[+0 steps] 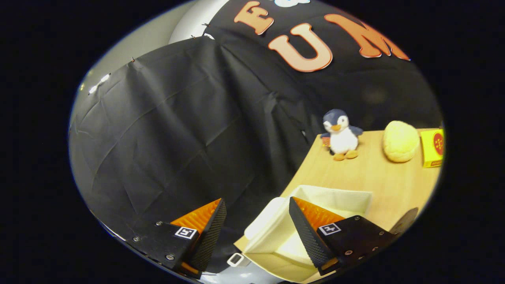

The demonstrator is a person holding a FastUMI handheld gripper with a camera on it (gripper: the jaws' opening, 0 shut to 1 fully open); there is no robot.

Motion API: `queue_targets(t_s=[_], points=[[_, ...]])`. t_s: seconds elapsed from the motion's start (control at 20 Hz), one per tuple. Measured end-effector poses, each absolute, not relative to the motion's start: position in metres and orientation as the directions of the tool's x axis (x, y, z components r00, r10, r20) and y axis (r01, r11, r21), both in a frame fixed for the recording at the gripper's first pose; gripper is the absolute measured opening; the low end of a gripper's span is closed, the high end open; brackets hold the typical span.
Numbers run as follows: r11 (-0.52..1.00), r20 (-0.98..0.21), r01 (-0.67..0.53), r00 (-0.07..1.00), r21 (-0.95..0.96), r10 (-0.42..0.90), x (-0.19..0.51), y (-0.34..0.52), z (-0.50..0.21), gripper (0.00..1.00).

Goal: Open the storage box then place both shoes into the box .Put the left shoe in first, then the right shoe, with the right side of both shoes facing outward in a uniform manner.

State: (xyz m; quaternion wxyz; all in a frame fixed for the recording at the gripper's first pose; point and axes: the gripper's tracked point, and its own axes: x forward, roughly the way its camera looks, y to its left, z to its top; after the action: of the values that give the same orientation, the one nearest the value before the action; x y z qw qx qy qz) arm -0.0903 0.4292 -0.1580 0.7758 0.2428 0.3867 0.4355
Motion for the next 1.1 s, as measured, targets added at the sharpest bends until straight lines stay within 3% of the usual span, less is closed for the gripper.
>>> queue_targets(t_s=[0.15, 0.5, 1.1], points=[[0.606, -0.457, -0.490, 0.398, 0.627, 0.795, -0.075, 0.364, -0.187, 0.96], [0.759, -0.588, -0.363, 0.483, 0.540, 0.649, -0.071, 0.261, -0.245, 0.98], [0.892, -0.808, -0.237, 0.381, 0.385, 0.450, -0.126, 0.173, -0.376, 0.97]])
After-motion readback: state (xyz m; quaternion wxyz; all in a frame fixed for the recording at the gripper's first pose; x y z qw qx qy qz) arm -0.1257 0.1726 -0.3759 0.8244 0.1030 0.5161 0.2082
